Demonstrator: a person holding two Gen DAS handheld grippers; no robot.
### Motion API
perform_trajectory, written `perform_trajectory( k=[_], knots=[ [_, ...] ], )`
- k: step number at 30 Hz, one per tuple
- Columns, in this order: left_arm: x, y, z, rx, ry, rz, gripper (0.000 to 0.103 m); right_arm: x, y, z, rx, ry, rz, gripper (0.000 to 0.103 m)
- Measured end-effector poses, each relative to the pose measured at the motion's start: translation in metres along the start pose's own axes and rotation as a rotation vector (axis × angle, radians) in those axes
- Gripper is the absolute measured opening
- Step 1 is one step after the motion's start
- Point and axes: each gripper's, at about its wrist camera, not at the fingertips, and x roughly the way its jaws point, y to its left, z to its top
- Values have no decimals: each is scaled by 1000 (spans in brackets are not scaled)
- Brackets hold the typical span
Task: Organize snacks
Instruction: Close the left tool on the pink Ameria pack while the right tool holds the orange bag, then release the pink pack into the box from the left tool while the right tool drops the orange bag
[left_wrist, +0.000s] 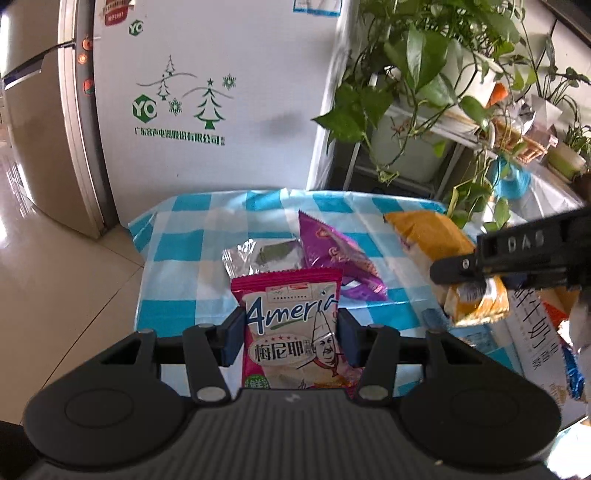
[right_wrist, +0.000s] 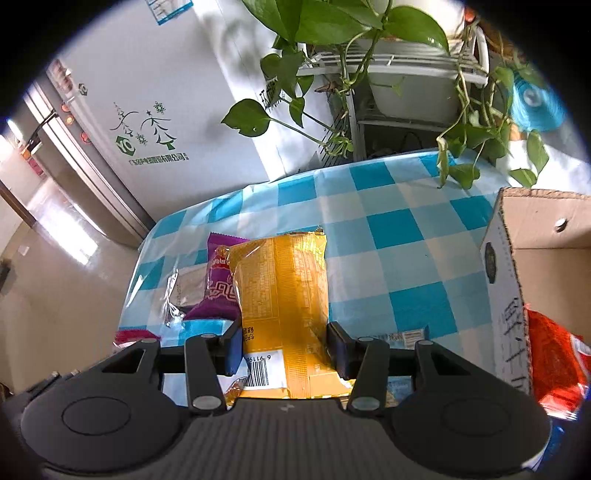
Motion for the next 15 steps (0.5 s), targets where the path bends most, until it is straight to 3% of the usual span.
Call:
perform_trajectory(
  k=[15],
  knots=[
    [-32,-31,14,36,-76,-36,51,-45,-7,-17,-30,-83,-21,53]
  ],
)
